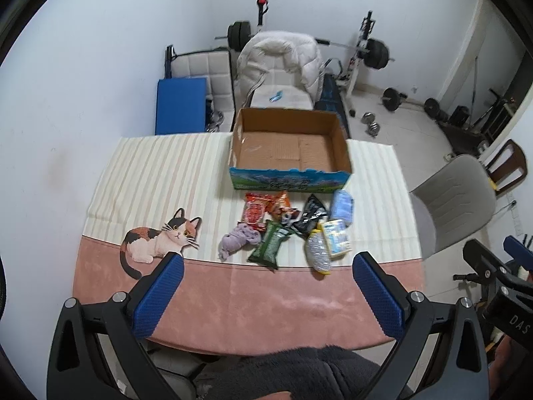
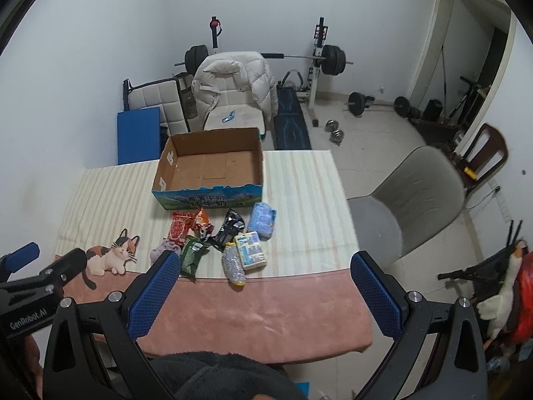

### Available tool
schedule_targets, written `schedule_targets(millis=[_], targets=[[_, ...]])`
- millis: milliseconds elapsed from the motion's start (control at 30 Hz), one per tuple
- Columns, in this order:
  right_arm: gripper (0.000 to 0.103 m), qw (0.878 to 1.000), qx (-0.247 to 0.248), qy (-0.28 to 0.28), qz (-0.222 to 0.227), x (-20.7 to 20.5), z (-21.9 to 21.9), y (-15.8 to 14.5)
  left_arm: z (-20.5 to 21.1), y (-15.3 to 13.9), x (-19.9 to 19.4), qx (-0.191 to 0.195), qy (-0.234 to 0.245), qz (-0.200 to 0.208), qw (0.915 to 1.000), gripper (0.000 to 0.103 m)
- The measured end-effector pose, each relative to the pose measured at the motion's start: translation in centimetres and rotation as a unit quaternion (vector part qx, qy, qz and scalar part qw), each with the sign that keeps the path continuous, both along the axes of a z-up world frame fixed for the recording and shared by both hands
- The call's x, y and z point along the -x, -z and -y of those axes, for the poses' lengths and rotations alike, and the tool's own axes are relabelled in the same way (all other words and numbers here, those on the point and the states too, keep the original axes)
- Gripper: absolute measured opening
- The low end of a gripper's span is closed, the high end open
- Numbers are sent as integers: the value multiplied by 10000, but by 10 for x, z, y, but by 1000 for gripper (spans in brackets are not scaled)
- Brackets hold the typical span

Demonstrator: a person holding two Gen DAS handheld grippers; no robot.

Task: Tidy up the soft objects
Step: 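Grasp the green snack bag with the left gripper while the right grasps a yellow tissue pack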

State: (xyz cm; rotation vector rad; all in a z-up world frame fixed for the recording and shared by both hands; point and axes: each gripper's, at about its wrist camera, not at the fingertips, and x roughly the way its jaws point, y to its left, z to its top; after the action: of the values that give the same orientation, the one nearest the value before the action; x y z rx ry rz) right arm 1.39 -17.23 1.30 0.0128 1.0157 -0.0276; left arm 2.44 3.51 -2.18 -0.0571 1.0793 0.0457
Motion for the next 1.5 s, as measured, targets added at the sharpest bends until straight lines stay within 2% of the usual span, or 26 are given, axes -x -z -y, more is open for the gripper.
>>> schedule_targets(millis=[133, 233, 367, 400, 533, 600, 700, 800, 833, 900, 967, 1000, 1033, 1067, 1167, 1267, 1400, 1500], targets=[[103, 9984, -208, -90, -515, -37, 2, 63, -23, 48, -42, -92, -218, -355, 9991, 103], [103, 9928, -413, -138, -1117, -68, 2, 130, -35, 97, -74, -140, -272, -770, 9966, 103], [103, 9805, -681, -122, -1837, -97, -4, 223, -35, 166, -108, -195, -119, -1289, 9914, 102], [102, 9766, -746, -120, -2012, -106, -7, 246, -32, 189, -117, -170, -33, -1455, 9892, 98], [83, 9650, -859, -27, -2477, -128, -16, 316, -20, 262, -142, -156, 264, -2054, 9782, 81], [82, 9654, -737, 104, -2498, -140, -12, 337, -14, 297, -151, -158, 331, -2336, 9716, 79], [81, 9669, -529, 218, -2486, -157, -4, 357, -7, 333, -160, -68, 379, -2604, 9647, 79], [81, 9624, -416, 218, -2674, -176, 1, 382, -1, 361, -168, -39, 449, -2814, 9585, 77], [80, 9595, -401, 176, -2783, -182, 1, 391, 0, 367, -169, -13, 444, -2849, 9575, 74], [77, 9528, -421, 98, -3006, -189, -1, 406, 1, 377, -170, 16, 423, -2970, 9539, 61], [76, 9468, -499, 22, -3178, -192, -4, 417, 0, 387, -170, 150, 395, -3068, 9508, 53], [76, 9459, -541, 16, -3198, -193, -4, 420, -2, 390, -169, 217, 351, -3116, 9493, 51], [70, 9445, -652, 0, -3219, -193, -4, 422, -2, 392, -168, 247, 328, -3114, 9494, 50], [68, 9433, -703, 27, -3243, -193, -3, 422, -4, 392, -166, 301, 309, -3096, 9499, 48], [64, 9413, -598, 95, -3320, -191, 3, 416, -8, 391, -161, 372, 265, -3081, 9503, 48], [64, 9393, -660, 116, -3366, -189, 9, 413, -12, 396, -160, 450, 175, -3105, 9494, 49], [70, 9344, -588, 5, -3513, -193, 8, 426, -15, 400, -159, 445, 133, -3135, 9484, 47], [67, 9315, -798, 93, -3547, -193, 16, 427, -11, 393, -156, 451, 87, -3106, 9494, 42]])
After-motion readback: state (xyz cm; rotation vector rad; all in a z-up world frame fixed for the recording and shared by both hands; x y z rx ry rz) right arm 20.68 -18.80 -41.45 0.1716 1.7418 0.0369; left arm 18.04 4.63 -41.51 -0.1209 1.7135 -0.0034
